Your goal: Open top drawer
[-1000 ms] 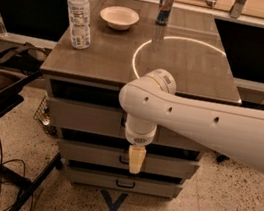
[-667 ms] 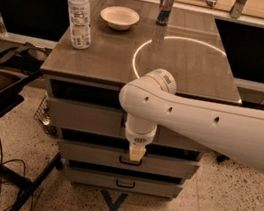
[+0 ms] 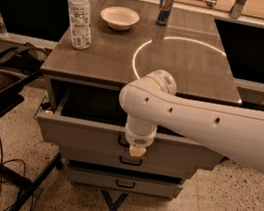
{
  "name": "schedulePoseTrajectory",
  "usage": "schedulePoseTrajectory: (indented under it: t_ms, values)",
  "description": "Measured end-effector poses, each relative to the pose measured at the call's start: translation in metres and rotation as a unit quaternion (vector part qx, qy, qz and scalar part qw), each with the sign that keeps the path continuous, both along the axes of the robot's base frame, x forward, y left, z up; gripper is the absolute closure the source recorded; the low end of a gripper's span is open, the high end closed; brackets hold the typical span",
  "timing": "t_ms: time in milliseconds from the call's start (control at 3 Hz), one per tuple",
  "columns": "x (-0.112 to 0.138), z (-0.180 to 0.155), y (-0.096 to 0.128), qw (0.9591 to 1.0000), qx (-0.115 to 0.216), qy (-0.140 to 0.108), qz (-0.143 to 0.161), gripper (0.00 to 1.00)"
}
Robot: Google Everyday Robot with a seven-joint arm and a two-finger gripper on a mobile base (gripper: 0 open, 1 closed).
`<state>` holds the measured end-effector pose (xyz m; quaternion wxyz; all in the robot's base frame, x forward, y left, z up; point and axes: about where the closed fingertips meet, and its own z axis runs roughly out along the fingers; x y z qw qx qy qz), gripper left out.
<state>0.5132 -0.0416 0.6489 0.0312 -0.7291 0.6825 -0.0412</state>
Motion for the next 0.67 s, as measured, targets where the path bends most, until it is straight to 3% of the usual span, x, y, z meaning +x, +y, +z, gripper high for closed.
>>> schedulePoseTrajectory:
  t_ms: [333, 667]
  values:
    - [-0.003, 0.000, 0.000, 1.0000, 0.000, 0.000, 0.000, 1.00]
    - [-0.040, 0.000, -0.022, 0.9998, -0.001, 0.002, -0.018, 1.00]
